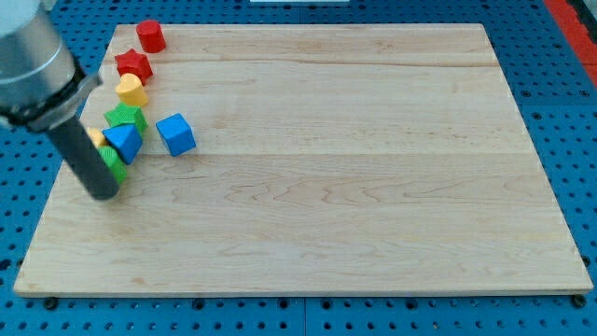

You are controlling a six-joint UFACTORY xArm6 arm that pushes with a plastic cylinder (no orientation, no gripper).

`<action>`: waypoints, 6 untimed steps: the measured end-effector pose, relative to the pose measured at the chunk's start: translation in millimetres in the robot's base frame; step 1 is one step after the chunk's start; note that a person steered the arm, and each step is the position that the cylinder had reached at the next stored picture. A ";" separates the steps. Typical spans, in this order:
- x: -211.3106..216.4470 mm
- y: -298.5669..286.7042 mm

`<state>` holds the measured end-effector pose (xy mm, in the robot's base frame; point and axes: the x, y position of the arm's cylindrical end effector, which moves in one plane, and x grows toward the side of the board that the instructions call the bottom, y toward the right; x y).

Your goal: Place the yellow hexagon at the left side of the green star

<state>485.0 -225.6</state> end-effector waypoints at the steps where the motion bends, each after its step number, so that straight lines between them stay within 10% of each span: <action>1: -9.8 16.2; 4: 44.0 -77.6; 6: -71.2 -43.4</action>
